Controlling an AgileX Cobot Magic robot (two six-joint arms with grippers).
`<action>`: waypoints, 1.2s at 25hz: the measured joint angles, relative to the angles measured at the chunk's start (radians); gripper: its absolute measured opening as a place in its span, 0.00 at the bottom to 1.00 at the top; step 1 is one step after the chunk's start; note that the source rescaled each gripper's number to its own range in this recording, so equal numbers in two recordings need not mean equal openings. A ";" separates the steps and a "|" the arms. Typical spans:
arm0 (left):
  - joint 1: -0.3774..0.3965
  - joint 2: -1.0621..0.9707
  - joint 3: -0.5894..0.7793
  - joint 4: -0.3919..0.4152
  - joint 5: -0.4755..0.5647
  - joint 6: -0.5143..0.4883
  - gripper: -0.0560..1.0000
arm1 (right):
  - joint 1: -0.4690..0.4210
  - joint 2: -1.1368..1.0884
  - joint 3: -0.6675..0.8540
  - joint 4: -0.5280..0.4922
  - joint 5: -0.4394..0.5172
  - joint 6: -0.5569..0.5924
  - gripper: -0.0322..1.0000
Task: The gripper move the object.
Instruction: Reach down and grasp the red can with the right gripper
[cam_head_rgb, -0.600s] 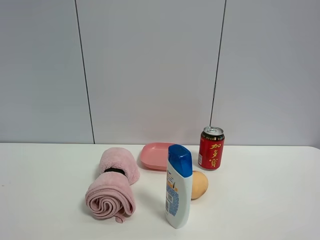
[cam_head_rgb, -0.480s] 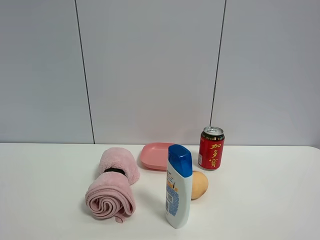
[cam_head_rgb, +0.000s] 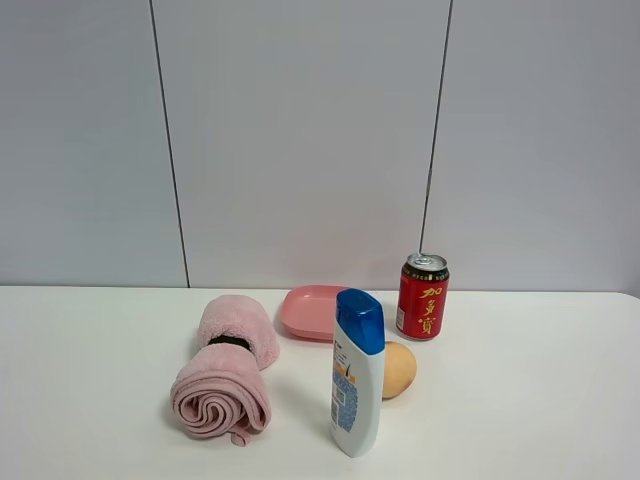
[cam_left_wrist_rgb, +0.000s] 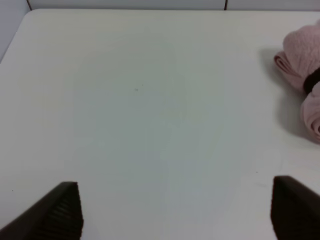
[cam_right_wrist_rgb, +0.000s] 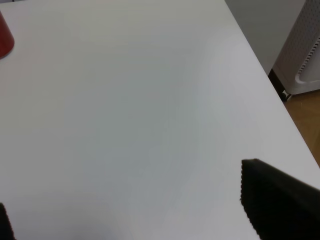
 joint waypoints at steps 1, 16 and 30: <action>0.000 0.000 0.000 0.000 0.000 0.000 1.00 | 0.000 0.000 0.000 0.000 0.000 0.000 0.78; 0.000 0.000 0.000 0.000 0.000 0.000 1.00 | 0.000 0.000 0.000 0.000 0.000 0.000 0.78; 0.000 0.000 0.000 0.000 0.000 0.000 1.00 | 0.000 0.000 0.000 0.000 0.000 0.000 0.78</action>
